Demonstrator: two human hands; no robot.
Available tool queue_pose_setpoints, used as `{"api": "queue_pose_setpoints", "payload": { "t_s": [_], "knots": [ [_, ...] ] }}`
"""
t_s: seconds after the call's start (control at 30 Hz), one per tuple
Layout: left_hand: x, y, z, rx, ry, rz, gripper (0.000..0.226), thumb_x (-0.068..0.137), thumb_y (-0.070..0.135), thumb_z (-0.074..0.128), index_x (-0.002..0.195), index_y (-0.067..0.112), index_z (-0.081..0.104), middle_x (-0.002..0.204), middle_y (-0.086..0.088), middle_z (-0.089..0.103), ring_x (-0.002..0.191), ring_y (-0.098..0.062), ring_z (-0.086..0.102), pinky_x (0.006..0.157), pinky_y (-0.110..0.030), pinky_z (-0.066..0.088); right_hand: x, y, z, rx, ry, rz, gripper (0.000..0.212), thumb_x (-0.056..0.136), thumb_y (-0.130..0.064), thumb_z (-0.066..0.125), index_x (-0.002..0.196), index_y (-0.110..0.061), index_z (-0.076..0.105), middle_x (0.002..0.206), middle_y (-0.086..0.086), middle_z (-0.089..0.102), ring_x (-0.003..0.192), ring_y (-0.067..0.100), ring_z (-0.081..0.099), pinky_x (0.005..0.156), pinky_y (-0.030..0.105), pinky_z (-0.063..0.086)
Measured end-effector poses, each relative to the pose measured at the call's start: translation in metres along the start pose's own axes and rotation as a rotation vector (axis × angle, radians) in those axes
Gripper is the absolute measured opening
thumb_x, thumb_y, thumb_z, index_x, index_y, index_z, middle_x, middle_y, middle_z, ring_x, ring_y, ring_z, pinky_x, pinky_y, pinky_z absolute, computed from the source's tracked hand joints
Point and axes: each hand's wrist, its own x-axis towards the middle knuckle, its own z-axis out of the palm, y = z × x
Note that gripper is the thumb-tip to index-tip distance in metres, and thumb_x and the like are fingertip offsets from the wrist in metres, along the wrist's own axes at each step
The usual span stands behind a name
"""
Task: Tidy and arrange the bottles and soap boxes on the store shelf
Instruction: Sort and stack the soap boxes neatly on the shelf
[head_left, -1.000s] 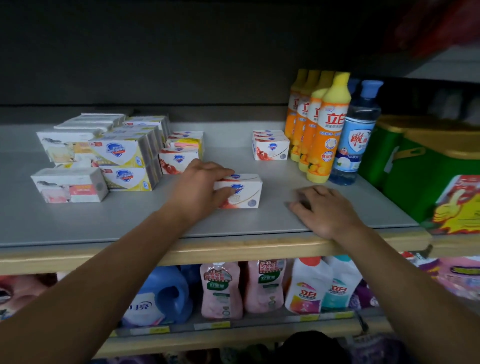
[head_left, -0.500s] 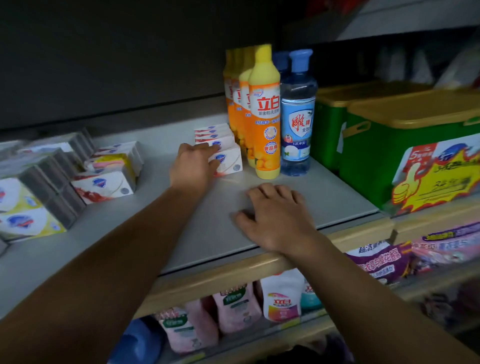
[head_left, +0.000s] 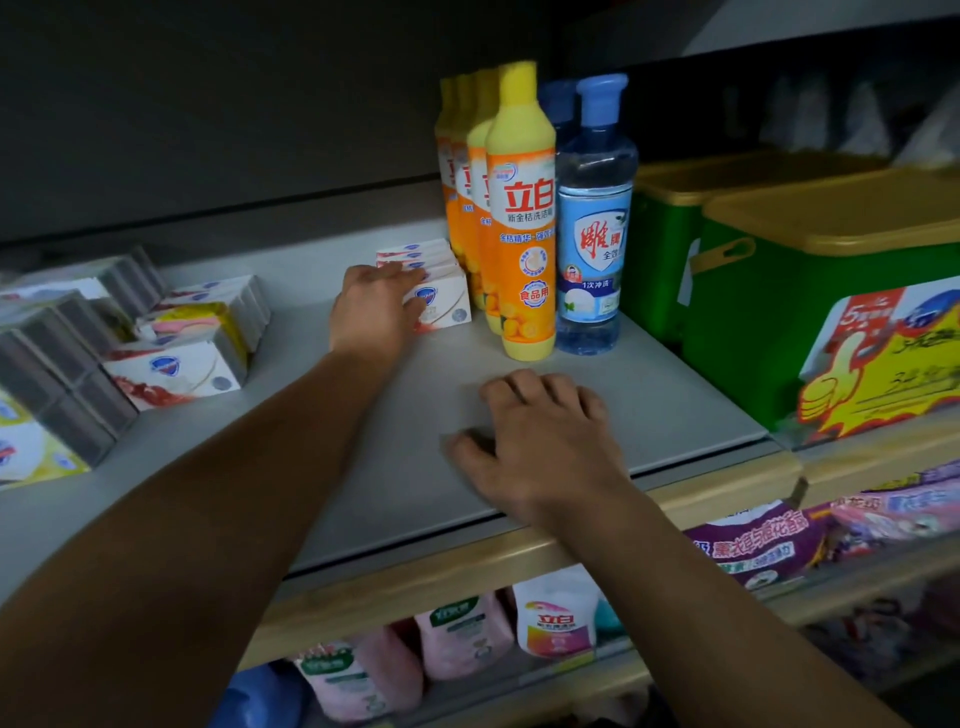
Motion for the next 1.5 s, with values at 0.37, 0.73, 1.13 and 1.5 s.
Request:
{"api": "queue_pose_setpoints", "payload": {
  "t_s": [0.37,0.73,1.13,1.5],
  "knots": [
    [0.007,0.021,-0.041,0.032,-0.206,-0.055,0.058,0.087,0.032,0.068,0.14,0.022,0.048,0.143,-0.008,0.044,0.127,-0.028,0.042,0.108,-0.041,0.039,0.0,-0.001,-0.004,0.016,-0.044,0.04,0.06,0.09,-0.064,0.034,0.136,-0.026,0.043,0.136,-0.002,0.043,0.128,0.027,0.034,0.109,0.045,0.024],
    [-0.147,-0.047,-0.139,-0.118,-0.289,0.071,0.059,0.08,0.049,0.055,0.123,0.011,0.065,0.123,-0.011,0.066,0.114,-0.026,0.062,0.098,-0.028,0.043,0.014,-0.028,-0.009,-0.013,-0.101,0.206,0.059,0.086,-0.058,0.046,0.137,-0.031,0.047,0.139,-0.001,0.043,0.131,0.031,0.036,0.109,0.046,0.029],
    [-0.215,-0.148,-0.173,0.045,-0.286,-0.043,0.081,0.078,0.071,0.021,0.13,0.021,0.06,0.134,0.002,0.06,0.125,-0.018,0.052,0.105,-0.03,0.039,0.073,-0.151,0.034,0.299,0.029,-0.16,0.046,0.086,-0.029,0.065,0.13,-0.019,0.057,0.133,0.003,0.052,0.124,0.021,0.05,0.103,0.028,0.039],
    [-0.213,-0.151,-0.165,0.107,-0.265,-0.077,0.041,0.088,0.058,0.038,0.098,0.024,0.06,0.117,0.006,0.059,0.115,-0.025,0.049,0.099,-0.036,0.04,0.153,-0.222,0.054,0.056,0.031,-0.237,0.061,0.089,-0.033,0.063,0.145,-0.021,0.043,0.139,0.007,0.04,0.125,0.031,0.045,0.103,0.039,0.042]
  ]
}}
